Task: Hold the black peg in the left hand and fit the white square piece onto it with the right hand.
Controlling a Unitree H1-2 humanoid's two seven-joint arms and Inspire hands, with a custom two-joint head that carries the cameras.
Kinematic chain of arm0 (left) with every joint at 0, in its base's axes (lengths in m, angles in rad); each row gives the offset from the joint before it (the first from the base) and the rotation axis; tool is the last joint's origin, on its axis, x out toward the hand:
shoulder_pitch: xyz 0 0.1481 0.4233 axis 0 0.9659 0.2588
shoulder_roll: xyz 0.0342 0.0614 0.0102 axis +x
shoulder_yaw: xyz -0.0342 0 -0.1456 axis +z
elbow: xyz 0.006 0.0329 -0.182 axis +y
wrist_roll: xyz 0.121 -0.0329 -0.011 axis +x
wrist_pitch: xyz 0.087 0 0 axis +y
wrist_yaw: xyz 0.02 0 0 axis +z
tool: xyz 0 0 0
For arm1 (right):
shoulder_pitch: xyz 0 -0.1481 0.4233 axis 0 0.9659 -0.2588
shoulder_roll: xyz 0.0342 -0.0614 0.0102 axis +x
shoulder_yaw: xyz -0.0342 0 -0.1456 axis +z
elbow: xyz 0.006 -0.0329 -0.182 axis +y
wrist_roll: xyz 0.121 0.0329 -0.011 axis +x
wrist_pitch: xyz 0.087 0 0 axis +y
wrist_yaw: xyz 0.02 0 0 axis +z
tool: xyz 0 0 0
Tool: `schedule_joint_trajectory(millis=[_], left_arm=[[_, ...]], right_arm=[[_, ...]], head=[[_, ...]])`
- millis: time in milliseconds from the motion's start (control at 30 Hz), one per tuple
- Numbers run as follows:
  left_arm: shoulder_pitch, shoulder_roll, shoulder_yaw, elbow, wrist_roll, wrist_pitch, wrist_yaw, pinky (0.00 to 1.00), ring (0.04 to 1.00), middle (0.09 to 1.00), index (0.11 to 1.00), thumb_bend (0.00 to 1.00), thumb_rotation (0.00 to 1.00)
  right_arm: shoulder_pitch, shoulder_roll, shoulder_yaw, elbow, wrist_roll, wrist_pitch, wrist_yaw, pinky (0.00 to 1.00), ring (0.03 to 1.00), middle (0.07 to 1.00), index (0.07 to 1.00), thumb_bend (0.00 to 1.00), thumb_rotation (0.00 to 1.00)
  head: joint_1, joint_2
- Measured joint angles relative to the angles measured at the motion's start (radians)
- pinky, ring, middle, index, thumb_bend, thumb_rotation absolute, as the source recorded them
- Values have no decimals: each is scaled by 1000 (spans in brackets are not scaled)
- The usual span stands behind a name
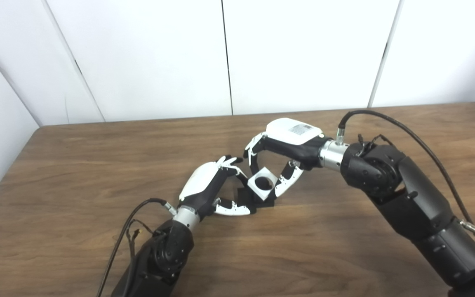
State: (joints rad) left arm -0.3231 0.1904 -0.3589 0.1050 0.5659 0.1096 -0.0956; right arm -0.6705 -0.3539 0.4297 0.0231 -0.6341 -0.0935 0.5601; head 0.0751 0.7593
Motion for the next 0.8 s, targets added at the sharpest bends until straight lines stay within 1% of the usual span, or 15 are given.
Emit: schedule_joint_trajectory(millis=[333,767,800], left_arm=[[4,0,0,-9,6,8,-1,1000,1000,936,492,519,83],[4,-1,0,-9,6,9,0,1000,1000,933,492,520,81],[4,-1,0,-9,6,9,0,1000,1000,933,492,520,81]], right_arm=[[2,25,5,48,-19,1,-14,773,849,779,481,518,140],[6,39,5,86,-33,4,-18,795,854,784,487,519,143],[7,39,6,86,-34,9,-17,816,865,802,579,658,226]], head=[[0,3],[3,8],[3,8]])
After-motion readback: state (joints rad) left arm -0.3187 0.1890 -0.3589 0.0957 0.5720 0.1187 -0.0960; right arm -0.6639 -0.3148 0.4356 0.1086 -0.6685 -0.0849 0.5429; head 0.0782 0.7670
